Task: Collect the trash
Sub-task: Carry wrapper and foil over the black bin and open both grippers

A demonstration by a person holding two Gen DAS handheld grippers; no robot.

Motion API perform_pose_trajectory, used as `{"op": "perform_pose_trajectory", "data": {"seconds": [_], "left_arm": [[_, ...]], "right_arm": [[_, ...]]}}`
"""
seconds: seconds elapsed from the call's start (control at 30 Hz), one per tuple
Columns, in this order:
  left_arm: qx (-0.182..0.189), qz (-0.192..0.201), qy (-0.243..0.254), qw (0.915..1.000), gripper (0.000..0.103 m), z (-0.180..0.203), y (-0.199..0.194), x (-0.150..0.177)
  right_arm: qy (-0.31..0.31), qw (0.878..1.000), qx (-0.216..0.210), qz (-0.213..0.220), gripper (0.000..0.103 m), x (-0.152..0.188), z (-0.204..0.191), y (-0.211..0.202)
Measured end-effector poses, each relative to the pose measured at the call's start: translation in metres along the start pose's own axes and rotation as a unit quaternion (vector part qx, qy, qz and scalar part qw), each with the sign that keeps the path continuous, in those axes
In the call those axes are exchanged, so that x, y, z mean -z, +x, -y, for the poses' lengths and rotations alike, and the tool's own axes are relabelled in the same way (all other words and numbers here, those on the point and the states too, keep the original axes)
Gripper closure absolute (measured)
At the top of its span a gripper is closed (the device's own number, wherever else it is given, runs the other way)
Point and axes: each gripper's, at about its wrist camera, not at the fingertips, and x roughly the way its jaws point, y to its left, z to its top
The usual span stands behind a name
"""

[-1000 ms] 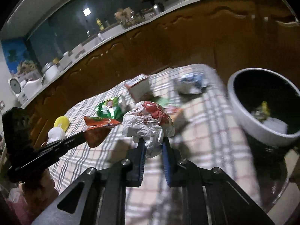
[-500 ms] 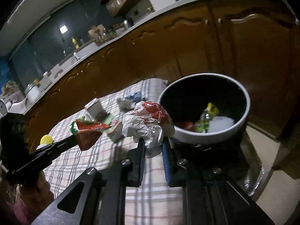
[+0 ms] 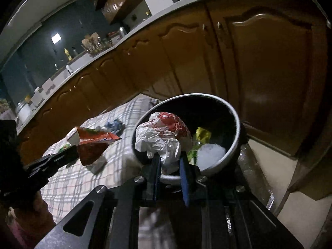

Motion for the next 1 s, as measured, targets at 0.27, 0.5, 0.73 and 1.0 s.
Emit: {"op": "perform_pose_trajectory", "data": {"seconds": [0.27,0.5,0.73,1.0], "left_arm": [[-0.004,-0.014,0.005,0.9999,0.103,0.010,0.042,-0.019],[-0.004,-0.017,0.007,0.9998,0.103,0.014,0.068,-0.028],[-0.003,-0.025,0.004,0.9997,0.103,0.013,0.084,-0.028],[-0.002,-0.039,0.000,0.9992,0.074,0.013,0.090,-0.027]], "right_arm": [[0.002,1.000,0.011,-0.012,0.086,-0.014,0.018,0.018],[0.002,1.000,0.019,-0.022,0.086,-0.025,0.028,0.032],[0.006,0.999,0.024,-0.033,0.086,-0.029,0.037,0.043],[0.015,0.999,0.026,-0.042,0.070,-0.033,0.041,0.048]]}}
